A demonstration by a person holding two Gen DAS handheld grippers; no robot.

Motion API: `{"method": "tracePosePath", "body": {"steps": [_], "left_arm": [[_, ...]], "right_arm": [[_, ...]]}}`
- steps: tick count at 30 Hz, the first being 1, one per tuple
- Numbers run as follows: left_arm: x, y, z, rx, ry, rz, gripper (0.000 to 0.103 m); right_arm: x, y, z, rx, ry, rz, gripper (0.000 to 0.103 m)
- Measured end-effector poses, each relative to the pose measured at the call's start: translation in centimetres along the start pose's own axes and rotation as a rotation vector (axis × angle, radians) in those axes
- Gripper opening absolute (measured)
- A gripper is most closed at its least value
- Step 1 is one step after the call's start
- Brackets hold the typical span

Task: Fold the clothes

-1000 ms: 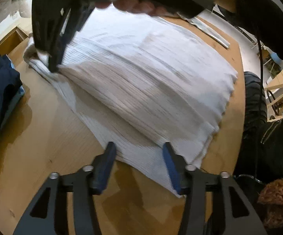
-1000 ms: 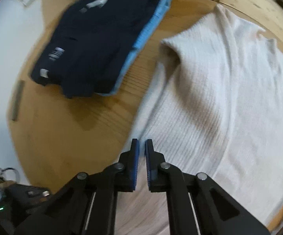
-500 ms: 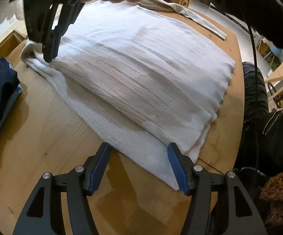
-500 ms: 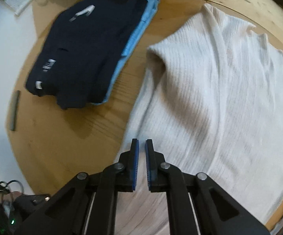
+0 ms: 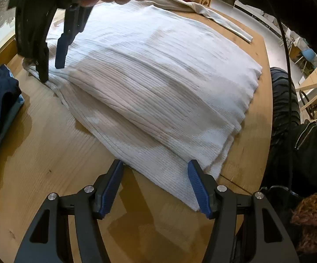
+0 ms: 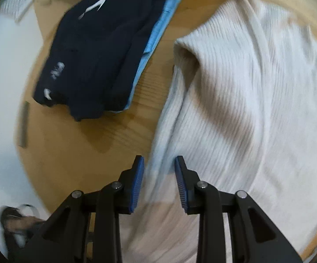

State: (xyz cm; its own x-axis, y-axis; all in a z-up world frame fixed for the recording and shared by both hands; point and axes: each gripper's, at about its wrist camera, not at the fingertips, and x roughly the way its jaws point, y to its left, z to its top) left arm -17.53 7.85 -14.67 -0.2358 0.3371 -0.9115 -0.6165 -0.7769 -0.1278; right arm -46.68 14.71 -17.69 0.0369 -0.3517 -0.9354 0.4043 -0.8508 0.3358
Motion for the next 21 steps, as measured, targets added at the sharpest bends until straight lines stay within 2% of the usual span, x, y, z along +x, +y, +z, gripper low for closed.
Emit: {"method": "tracePosePath", "body": {"steps": [2, 4, 7, 8, 9, 14, 21], "left_arm": [[0.0, -0.1, -0.1, 0.003, 0.003, 0.002, 0.058], [-0.1, -0.1, -0.1, 0.008, 0.007, 0.005, 0.058], [-0.1, -0.3, -0.1, 0.015, 0.013, 0.009, 0.059], [0.0, -0.5, -0.1, 0.017, 0.015, 0.011, 0.060], [0.0, -0.6, -0.1, 0.020, 0.016, 0.012, 0.061], [0.0, -0.7, -0.2, 0.024, 0.016, 0.005, 0.061], [0.0, -0.8, -0.2, 0.026, 0.017, 0.004, 0.061]], "right_arm": [[-0.3, -0.6, -0.1, 0.007, -0.014, -0.010, 0.029], [-0.2, -0.4, -0.4, -0.022, -0.021, -0.064, 0.025], [-0.1, 0.4, -0.4, -0.072, -0.018, -0.114, 0.024], [-0.1, 0.6, -0.4, -0.085, -0.021, -0.131, 0.020], [-0.2, 0.4, -0.3, -0.081, -0.021, -0.122, 0.017], [-1.3, -1.8, 0.0, 0.020, -0.011, 0.024, 0.017], [-1.3, -1.2, -0.1, -0.042, -0.010, -0.071, 0.017]]}}
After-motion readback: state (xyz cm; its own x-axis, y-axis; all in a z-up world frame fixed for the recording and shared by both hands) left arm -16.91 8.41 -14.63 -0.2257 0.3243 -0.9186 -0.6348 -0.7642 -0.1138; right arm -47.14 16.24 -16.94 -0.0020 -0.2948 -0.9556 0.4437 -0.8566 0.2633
